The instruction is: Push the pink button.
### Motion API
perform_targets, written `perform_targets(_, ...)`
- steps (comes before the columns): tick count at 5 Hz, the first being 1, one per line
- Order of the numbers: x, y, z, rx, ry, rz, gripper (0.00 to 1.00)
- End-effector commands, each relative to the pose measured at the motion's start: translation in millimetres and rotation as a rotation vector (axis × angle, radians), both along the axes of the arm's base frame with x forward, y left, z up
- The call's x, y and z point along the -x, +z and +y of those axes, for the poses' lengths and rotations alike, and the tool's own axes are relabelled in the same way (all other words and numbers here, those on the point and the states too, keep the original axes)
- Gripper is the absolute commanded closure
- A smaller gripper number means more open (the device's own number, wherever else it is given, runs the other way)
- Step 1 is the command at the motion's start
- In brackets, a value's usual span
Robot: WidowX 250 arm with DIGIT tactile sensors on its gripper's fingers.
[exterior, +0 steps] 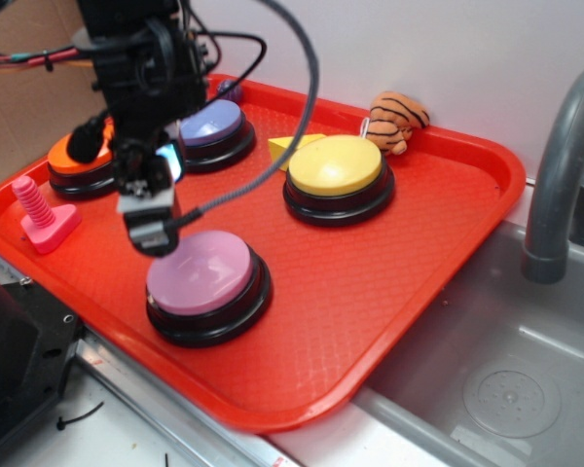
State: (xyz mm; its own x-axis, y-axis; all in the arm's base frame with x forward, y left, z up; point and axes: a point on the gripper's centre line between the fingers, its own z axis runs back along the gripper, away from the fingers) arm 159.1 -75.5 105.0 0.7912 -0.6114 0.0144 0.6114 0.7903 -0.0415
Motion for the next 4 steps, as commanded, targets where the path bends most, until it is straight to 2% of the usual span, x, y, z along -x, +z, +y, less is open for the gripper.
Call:
perform_targets(1,-1,27,-6,0.000,-0.001,-0.032,0.00)
perform_targets(4,-2,54,-9,-0.029,0.019,-0.031,0.00)
